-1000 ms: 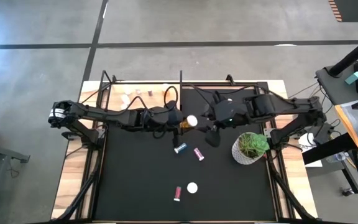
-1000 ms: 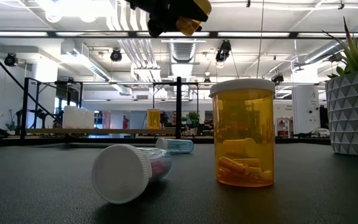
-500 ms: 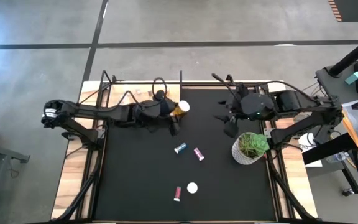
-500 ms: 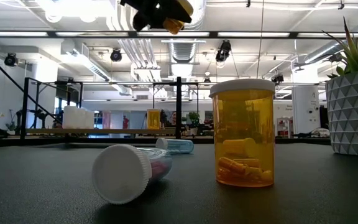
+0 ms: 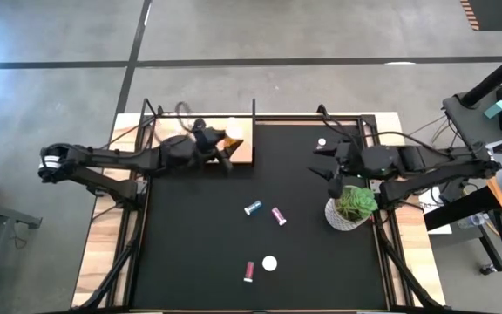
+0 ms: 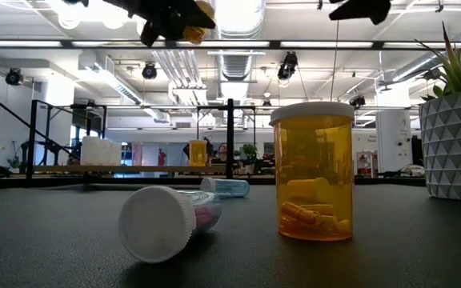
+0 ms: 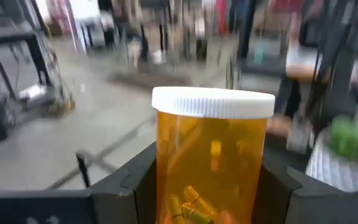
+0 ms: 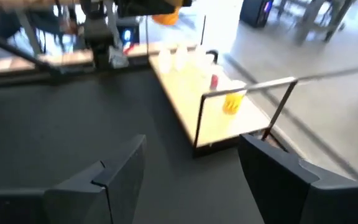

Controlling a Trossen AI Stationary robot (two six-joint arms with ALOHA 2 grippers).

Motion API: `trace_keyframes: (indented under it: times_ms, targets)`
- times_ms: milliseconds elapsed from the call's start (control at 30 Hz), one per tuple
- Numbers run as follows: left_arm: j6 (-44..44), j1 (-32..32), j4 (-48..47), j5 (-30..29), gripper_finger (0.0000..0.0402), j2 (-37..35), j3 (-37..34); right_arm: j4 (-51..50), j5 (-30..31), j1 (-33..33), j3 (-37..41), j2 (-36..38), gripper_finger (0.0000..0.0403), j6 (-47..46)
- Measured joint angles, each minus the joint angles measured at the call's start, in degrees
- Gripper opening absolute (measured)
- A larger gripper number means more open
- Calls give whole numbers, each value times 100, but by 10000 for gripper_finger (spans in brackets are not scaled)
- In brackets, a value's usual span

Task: Pick and place medicine bottles onto shelf by color
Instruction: Put the right orange pill bottle into the shelf

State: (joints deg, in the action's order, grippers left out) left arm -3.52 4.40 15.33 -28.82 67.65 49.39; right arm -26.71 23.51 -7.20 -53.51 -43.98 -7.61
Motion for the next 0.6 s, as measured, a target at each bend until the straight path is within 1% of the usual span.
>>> trace_keyframes:
  times_ms: [67, 133, 233, 300, 400, 533, 600]
  targets:
    - [146, 0, 1115, -30, 164, -135, -599, 414, 122, 0, 353, 304, 243, 168]
    - [470, 2, 2287, -29, 164, -137, -1112, 816, 227, 0, 680, 578, 242, 415]
    - [715, 2, 3480, -38, 164, 55, -1715, 1391, 257, 2, 1134, 931, 242, 703]
    - [696, 0, 3906, -106, 164, 222, -1981, 1678, 251, 0, 1424, 1096, 242, 770]
    - [689, 2, 4371, -346, 164, 503, -2151, 1850, 245, 0, 1799, 1361, 240, 715]
    - [684, 2, 4412, -611, 164, 849, -2142, 1871, 207, 0, 2184, 1701, 240, 413]
    - [639, 2, 4442, -612, 164, 1003, -2079, 1877, 205, 0, 2380, 1867, 240, 308]
